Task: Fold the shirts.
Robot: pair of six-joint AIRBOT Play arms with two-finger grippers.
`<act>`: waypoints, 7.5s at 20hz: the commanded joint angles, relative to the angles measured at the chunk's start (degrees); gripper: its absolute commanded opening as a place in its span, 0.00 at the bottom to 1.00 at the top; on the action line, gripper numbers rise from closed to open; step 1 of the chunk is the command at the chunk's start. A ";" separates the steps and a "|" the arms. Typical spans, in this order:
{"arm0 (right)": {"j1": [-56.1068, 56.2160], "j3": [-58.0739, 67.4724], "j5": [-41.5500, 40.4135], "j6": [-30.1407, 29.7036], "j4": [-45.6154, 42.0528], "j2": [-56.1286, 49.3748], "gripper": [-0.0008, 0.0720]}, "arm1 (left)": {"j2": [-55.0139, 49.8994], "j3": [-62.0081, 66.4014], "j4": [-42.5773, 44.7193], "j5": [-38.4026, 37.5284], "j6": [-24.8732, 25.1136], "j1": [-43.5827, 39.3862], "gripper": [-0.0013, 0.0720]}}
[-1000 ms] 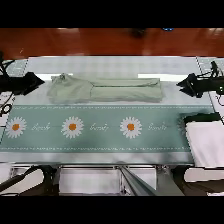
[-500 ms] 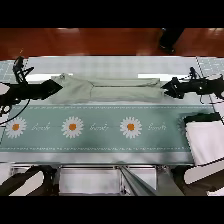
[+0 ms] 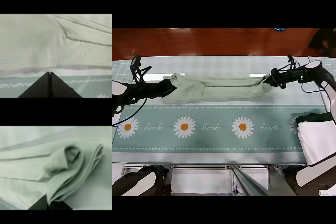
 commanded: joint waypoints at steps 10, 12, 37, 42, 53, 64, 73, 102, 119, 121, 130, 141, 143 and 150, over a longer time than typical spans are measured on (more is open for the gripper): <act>0.17 -14.60 10.86 3.50 -19.15 44.09 0.04 | -28.13 32.33 -3.28 -3.32 -2.51 -26.95 0.04; 0.17 -18.34 11.43 4.72 -19.06 50.90 0.04 | -34.49 39.17 -3.08 -3.63 -5.92 -32.02 0.04; 24.98 -9.88 -12.63 5.95 -2.34 32.22 0.04 | -13.40 25.14 -1.57 -17.25 -3.28 -14.56 0.04; 33.70 6.93 -13.73 5.95 1.38 9.86 0.04 | 2.32 9.44 -1.60 -17.25 -1.09 -7.96 0.04; 41.07 20.63 -14.82 7.41 8.66 -9.40 0.43 | 6.60 -1.95 -1.62 -13.70 -0.90 -8.09 0.04; 18.93 18.60 26.16 11.56 -23.15 18.82 0.57 | 13.05 2.05 -1.84 -17.07 0.00 15.41 0.04; 6.97 -42.34 -9.64 26.23 -28.28 60.17 0.59 | 19.78 -5.25 -1.84 -16.59 1.27 13.16 0.04; 21.81 18.60 6.82 12.90 -11.34 14.03 0.04 | 18.01 -15.91 -1.88 -9.94 0.98 6.32 0.04; -20.68 31.17 35.23 17.07 -14.01 28.61 0.04 | 18.01 -15.89 -2.62 -10.88 1.01 6.32 0.04; -26.80 29.22 38.82 17.55 -15.23 30.69 0.04 | 18.03 -15.89 -4.79 -9.81 1.03 6.32 0.04; -51.58 5.01 40.54 17.44 -33.57 48.46 0.04 | 18.01 -15.89 -7.91 -5.38 1.05 6.32 0.04; -58.93 -18.99 40.48 21.51 -56.39 60.83 0.58 | 16.70 -15.78 -8.81 -3.39 1.25 5.86 0.04; -58.93 -18.82 40.46 20.39 -53.72 60.28 0.58 | 14.95 -14.34 -8.74 -0.04 3.39 3.69 0.04; -45.97 -11.50 22.36 23.23 -4.68 51.74 0.04 | 1.64 11.34 -9.01 -4.87 5.42 1.36 0.04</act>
